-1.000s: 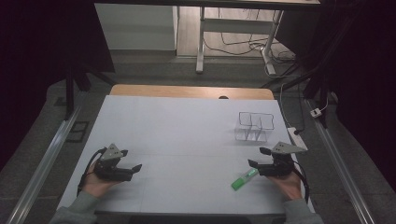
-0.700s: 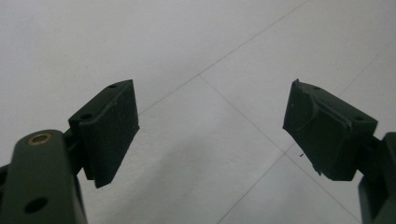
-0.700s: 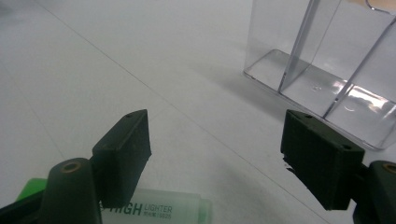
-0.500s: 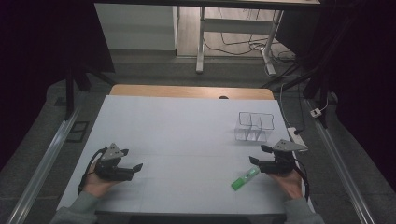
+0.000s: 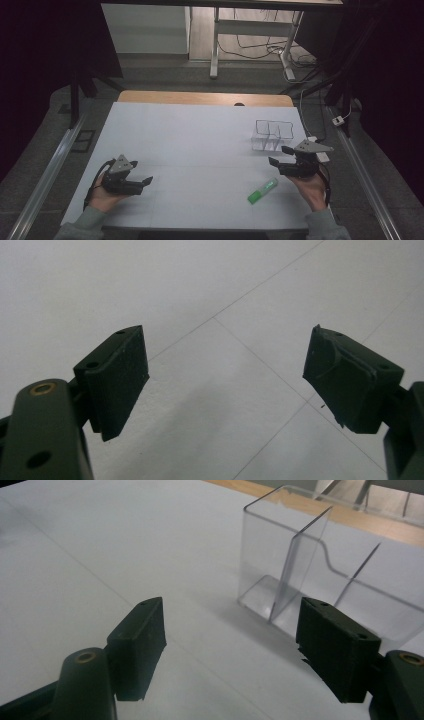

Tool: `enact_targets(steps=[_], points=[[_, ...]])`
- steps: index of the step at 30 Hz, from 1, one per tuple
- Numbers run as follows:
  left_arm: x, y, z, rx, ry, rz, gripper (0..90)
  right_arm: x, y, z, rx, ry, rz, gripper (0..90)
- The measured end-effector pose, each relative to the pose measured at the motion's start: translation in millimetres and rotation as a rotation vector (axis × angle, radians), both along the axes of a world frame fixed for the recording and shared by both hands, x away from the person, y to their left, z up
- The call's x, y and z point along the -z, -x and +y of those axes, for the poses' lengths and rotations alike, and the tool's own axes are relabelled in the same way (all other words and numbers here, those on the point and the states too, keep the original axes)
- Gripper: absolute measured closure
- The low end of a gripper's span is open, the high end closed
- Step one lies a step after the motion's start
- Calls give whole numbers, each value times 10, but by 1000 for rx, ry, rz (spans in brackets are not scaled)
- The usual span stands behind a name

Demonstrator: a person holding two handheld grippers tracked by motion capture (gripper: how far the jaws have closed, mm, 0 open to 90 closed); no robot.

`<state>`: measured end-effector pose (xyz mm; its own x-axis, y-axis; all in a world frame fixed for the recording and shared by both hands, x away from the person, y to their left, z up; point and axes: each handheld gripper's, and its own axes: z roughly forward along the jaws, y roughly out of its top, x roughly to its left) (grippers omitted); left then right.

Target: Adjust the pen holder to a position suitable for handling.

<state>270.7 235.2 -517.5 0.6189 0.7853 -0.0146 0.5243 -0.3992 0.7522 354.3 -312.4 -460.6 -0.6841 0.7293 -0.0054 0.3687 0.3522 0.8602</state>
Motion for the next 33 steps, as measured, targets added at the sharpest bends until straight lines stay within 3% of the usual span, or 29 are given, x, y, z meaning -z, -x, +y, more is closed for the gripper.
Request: enact_targets(steps=[8,12,17,23,33], points=[[14,-3,-4,1,-8,5,177,-66,-75,-31,45,11,8,288],[16,-6,-8,2,-11,6,177,-97,-101,-98,93,35,8,311],[19,-9,-4,0,-12,8,176,-142,-156,-183,137,23,10,333],[24,-17,1,-2,-17,11,177,-166,-281,-280,227,37,33,434],[34,-29,-3,-1,-22,12,178,-118,-365,-439,311,62,44,647]])
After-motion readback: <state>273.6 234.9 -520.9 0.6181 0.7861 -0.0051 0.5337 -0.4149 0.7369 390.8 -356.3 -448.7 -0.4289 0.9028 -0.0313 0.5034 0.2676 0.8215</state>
